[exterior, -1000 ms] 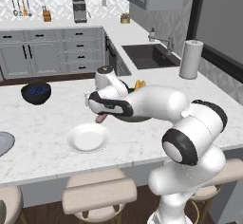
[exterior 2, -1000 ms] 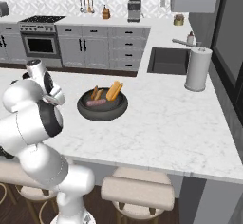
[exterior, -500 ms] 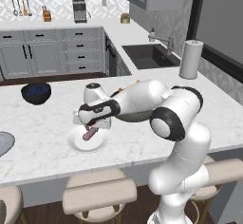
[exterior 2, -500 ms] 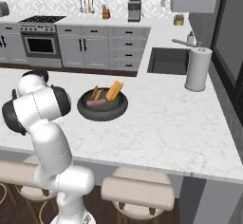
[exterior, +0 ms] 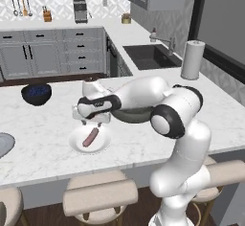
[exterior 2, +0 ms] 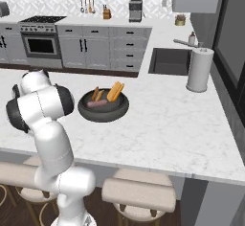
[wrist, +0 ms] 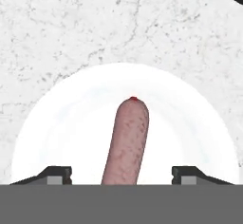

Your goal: Place one bun and one sausage from the bowl on each plate.

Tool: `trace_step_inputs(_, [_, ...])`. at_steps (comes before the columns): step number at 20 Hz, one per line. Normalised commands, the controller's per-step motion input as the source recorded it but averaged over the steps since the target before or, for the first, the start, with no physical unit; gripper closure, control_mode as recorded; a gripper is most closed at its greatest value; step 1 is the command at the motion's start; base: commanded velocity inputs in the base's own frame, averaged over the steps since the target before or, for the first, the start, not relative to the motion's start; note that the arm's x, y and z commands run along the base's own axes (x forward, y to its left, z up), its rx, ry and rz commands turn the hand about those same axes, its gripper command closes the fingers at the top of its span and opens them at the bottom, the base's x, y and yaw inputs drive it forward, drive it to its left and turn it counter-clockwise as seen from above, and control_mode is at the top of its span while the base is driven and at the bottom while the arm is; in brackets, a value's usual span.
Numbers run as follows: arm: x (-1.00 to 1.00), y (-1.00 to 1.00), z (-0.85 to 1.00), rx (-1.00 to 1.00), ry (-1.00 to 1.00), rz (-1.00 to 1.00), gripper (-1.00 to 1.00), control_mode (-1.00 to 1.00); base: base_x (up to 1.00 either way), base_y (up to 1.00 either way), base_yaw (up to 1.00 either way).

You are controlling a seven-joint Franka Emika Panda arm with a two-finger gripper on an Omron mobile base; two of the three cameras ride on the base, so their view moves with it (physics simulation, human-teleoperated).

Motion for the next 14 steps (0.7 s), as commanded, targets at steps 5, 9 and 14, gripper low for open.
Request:
trace_step_inputs(5, [-0.14, -0.86, 0.94, 0.00, -0.08, -0.02, -1.00, -1.00, 0.00, 0.00, 0.00])
trace_step_inputs(9, [-0.02, -1.00, 0.54, -0.13, -0.21, -0.09, -1.00, -1.00, 0.00, 0.00, 0.00])
trace_step_inputs(14, [-0.08, -1.00, 0.52, -0.17, -0.33, -0.07, -1.00, -1.00, 0.00, 0.00, 0.00])
